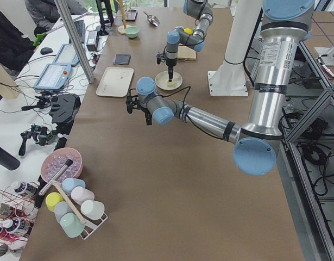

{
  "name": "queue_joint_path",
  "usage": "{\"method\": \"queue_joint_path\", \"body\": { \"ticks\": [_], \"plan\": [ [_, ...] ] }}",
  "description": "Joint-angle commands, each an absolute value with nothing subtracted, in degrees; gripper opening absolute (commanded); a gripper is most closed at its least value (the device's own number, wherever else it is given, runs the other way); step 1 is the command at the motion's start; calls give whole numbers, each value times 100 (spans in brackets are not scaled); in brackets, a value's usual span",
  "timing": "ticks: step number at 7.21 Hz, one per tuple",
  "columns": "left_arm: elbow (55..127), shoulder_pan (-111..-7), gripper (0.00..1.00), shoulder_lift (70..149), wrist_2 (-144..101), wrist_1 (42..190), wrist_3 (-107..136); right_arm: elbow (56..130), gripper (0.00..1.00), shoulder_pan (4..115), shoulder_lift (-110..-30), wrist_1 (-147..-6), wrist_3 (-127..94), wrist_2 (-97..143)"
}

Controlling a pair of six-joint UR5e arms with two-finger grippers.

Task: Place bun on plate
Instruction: 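Lower the bun onto the white plate and open the right gripper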

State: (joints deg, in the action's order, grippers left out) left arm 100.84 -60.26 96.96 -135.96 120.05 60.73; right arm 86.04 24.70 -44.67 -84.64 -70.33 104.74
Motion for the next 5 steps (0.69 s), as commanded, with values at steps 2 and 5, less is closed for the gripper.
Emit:
{"method": "queue_joint_path", "body": {
  "ticks": [2,5],
  "plan": [
    [10081,-6021,94,9694,-13597,12006,6073,8657,88,2487,-4465,-8464,-7049,10468],
    [10099,-6029,94,9712,-13605,11971,6065,9821,99,3047,-4945,-9137,-6962,10869]
  ]
}}
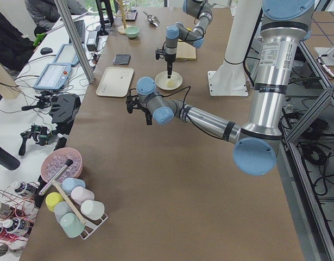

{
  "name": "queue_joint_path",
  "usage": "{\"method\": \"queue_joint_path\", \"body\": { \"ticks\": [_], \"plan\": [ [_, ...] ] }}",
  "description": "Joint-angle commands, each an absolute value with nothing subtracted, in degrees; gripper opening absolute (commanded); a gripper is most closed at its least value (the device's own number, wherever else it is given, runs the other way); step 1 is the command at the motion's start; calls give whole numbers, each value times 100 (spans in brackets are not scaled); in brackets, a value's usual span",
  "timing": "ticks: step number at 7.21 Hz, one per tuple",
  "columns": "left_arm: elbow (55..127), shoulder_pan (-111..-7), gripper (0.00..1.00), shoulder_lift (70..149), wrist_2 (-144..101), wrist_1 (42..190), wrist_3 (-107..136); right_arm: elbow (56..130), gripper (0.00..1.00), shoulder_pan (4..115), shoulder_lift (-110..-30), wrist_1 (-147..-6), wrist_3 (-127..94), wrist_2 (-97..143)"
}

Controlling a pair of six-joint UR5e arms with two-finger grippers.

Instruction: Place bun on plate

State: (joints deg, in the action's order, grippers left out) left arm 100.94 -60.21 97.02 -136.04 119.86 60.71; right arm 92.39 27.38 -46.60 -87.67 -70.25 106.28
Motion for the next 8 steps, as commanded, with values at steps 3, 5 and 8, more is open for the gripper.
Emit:
{"method": "queue_joint_path", "body": {
  "ticks": [3,5,8],
  "plan": [
    [9897,-6466,96,9633,-13535,11517,4483,10959,100,4223,-6631,-9308,-5273,11582],
    [9888,-7168,97,9397,-13535,10752,2830,10925,100,5259,-7431,-9290,-3420,12100],
    [9730,-8162,97,8879,-13535,10144,517,10392,100,6475,-8330,-9255,-913,12419]
  ]
}}
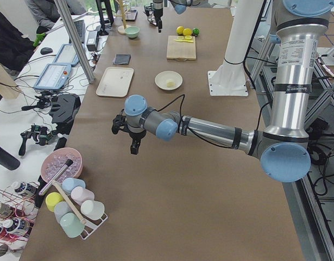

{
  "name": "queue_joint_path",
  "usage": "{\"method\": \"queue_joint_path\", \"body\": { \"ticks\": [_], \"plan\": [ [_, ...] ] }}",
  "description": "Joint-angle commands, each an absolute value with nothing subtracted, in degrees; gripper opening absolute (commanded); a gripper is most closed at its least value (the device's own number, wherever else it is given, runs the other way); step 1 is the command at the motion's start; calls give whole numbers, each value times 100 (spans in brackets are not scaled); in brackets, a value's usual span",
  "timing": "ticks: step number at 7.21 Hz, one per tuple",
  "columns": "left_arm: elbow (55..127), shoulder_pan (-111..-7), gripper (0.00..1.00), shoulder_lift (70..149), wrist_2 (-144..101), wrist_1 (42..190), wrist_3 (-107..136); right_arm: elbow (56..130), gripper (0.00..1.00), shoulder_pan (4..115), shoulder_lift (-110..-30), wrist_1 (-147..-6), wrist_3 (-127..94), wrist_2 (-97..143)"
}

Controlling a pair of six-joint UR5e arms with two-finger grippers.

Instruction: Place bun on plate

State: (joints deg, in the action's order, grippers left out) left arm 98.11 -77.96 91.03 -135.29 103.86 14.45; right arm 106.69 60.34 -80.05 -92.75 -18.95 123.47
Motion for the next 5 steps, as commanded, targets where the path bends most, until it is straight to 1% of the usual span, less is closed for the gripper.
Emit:
{"method": "queue_joint_path", "body": {
  "ticks": [1,2,3,5],
  "plan": [
    [9730,-8400,97,8564,-13535,10160,162,10093,100,6904,-8419,-9255,-209,12428],
    [9721,-8515,97,8282,-13466,10212,132,9672,100,7369,-8446,-9255,520,12428],
    [9764,-8534,97,8158,-13326,10230,114,9346,100,7722,-8464,-9255,997,12497],
    [9773,-8586,97,8008,-13359,10230,132,9229,100,8111,-8822,-9246,1169,12840]
  ]
}}
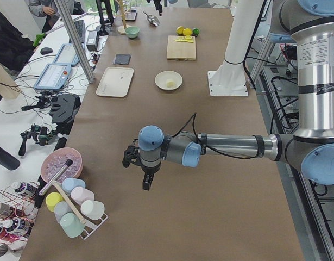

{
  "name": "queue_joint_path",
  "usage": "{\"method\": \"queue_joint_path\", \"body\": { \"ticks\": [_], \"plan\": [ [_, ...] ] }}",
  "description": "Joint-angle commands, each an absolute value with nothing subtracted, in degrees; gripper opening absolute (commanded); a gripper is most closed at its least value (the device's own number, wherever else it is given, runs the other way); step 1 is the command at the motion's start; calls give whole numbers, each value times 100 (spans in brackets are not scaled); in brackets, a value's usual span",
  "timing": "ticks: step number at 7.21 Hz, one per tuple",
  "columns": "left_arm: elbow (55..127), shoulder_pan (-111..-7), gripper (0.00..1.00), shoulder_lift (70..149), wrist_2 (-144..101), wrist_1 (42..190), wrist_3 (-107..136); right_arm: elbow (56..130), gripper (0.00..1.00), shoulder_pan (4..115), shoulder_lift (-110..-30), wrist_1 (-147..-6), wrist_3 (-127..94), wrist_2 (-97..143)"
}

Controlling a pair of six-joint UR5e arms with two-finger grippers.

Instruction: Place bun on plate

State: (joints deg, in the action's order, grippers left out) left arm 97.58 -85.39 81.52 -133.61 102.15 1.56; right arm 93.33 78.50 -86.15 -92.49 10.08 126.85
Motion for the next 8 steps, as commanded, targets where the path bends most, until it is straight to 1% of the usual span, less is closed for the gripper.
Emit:
{"method": "queue_joint_path", "body": {
  "ticks": [1,5,8],
  "plan": [
    [9756,-8596,97,8024,-13342,10222,149,9211,100,8199,-8911,-9246,1186,12823],
    [9756,-8596,97,8007,-13333,10239,114,9211,100,8665,-9035,-9237,1439,12806],
    [9756,-8587,97,8024,-13333,10239,114,9202,100,8675,-9053,-9237,1477,12797]
  ]
}}
